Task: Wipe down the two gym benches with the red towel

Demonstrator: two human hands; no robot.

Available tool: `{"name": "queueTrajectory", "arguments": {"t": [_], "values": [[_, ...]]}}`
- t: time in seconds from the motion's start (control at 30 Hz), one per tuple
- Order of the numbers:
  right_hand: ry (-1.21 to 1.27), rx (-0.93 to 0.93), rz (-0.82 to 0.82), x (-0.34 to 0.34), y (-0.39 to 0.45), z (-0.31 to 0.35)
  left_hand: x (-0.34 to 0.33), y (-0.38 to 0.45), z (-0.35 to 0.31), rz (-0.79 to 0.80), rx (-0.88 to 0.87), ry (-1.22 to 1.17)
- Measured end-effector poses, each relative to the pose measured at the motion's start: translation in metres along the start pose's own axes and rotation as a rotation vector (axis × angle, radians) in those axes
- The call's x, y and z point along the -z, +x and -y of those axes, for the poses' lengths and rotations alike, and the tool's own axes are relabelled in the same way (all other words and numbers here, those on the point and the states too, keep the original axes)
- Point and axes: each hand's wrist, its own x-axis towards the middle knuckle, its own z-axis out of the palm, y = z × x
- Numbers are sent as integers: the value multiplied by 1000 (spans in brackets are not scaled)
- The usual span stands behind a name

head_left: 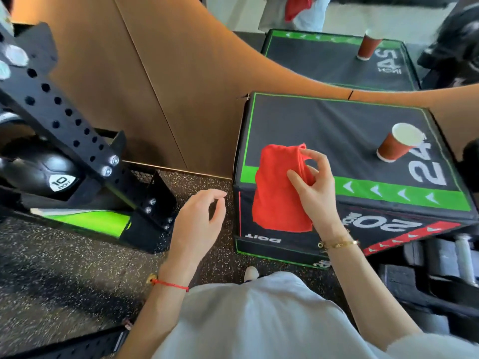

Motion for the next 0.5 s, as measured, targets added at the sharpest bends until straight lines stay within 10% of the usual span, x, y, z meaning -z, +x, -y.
{"name": "queueTrajectory", "arguments": {"t": [0.5], "values": [[-286,-159,-49,-29,137,-51,-37,137,2,118,-79,-10]]}}
